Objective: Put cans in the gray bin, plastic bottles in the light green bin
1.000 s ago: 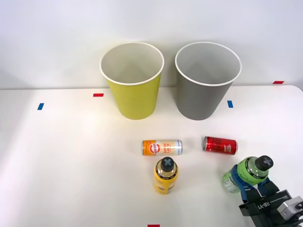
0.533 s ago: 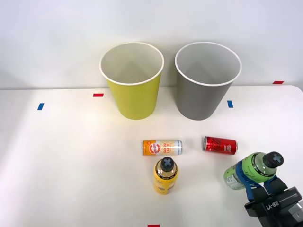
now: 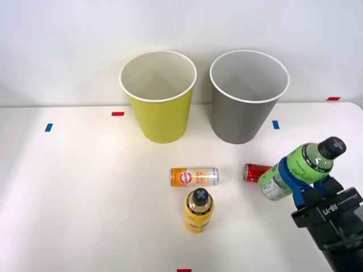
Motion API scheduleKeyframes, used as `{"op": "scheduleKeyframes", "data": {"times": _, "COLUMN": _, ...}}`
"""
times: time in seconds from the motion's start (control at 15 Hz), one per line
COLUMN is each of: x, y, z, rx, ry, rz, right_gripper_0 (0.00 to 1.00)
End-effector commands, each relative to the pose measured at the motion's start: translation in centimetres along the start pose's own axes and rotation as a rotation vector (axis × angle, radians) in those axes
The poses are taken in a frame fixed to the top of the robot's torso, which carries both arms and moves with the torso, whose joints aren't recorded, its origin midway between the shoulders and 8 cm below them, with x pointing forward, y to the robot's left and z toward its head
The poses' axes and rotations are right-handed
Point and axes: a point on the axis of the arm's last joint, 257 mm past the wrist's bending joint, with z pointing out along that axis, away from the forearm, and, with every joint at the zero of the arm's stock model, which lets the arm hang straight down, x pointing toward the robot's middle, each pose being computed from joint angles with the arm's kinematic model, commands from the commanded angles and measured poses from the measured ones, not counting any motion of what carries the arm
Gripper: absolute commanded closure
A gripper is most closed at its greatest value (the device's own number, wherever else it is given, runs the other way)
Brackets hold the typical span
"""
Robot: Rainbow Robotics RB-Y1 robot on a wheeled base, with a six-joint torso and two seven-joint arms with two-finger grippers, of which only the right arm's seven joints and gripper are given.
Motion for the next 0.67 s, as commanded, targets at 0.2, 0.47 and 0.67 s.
{"op": "scheduleKeyframes", "data": {"times": 0.2, "x": -3.0, "y": 2.7, "z": 5.6, "rx": -0.085, "ry": -0.018, "rz": 0.010, "right_gripper_0": 1.00}}
{"op": "scheduleKeyframes", "data": {"times": 0.47, "x": -6.1, "y": 7.0, "z": 10.3, "rx": -0.162, "ry": 0.011, "rz": 0.066, "right_gripper_0": 1.00}}
{"op": "scheduleKeyframes", "data": {"times": 0.67, "x": -8.6, "y": 9.0, "z": 14.0, "rx": -0.206, "ry": -0.039, "rz": 0.116, "right_gripper_0": 1.00}}
